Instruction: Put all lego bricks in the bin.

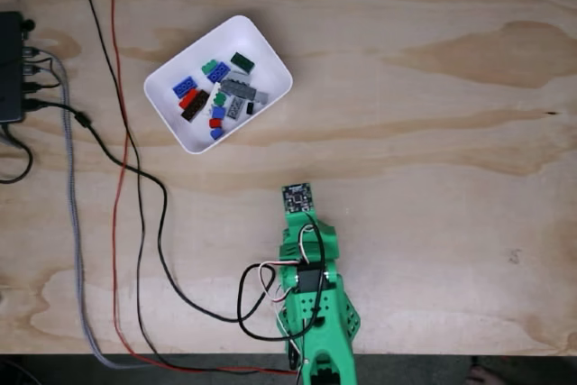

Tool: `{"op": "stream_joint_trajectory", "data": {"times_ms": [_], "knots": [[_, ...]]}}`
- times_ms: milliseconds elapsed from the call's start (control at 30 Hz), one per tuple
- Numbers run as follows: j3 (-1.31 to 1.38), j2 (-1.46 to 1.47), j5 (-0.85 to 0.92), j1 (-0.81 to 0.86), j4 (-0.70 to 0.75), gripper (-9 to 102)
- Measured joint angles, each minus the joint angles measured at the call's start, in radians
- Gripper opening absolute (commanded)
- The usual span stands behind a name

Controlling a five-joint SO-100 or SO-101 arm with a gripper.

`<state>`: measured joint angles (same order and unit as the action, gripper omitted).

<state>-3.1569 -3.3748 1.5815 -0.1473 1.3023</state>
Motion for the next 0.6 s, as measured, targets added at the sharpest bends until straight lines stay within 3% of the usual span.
{"op": "stream_joint_trajectory", "data": {"times_ms": [600], "knots": [[0.0,0.0,0.0,-0.011,0.0,1]]}}
